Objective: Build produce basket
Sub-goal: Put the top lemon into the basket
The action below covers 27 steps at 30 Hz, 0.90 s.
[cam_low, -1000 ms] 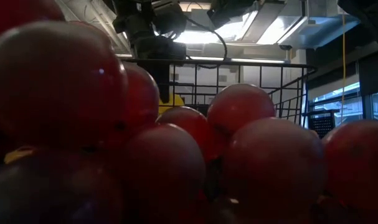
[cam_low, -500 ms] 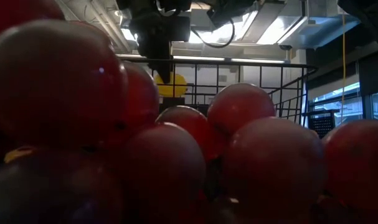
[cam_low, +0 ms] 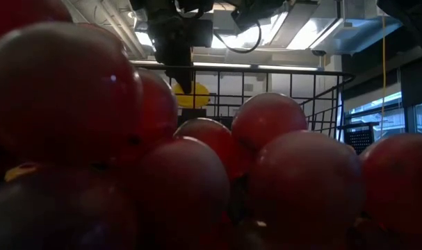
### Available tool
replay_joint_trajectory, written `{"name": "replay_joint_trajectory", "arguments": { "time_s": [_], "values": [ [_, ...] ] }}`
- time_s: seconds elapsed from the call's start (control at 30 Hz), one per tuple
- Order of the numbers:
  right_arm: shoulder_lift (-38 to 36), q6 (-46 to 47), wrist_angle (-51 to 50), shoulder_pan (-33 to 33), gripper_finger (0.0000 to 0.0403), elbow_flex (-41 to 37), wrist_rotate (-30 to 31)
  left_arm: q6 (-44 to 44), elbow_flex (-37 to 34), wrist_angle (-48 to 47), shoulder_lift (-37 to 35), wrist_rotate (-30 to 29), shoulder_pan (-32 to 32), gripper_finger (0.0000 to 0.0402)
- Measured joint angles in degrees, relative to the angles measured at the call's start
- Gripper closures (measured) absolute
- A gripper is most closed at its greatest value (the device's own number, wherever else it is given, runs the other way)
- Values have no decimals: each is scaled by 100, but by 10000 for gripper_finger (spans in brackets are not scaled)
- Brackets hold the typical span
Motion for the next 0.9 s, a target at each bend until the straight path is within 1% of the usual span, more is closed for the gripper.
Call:
{"name": "replay_joint_trajectory", "arguments": {
  "time_s": [0.63, 0.9],
  "values": [
    [0, 24, 63, 0, 209, 0, 2, -102, 4, -47, 0, 16, -11, 230],
    [0, 24, 66, 0, 209, 0, 2, -597, 4, -47, 0, 16, -11, 230]
  ]
}}
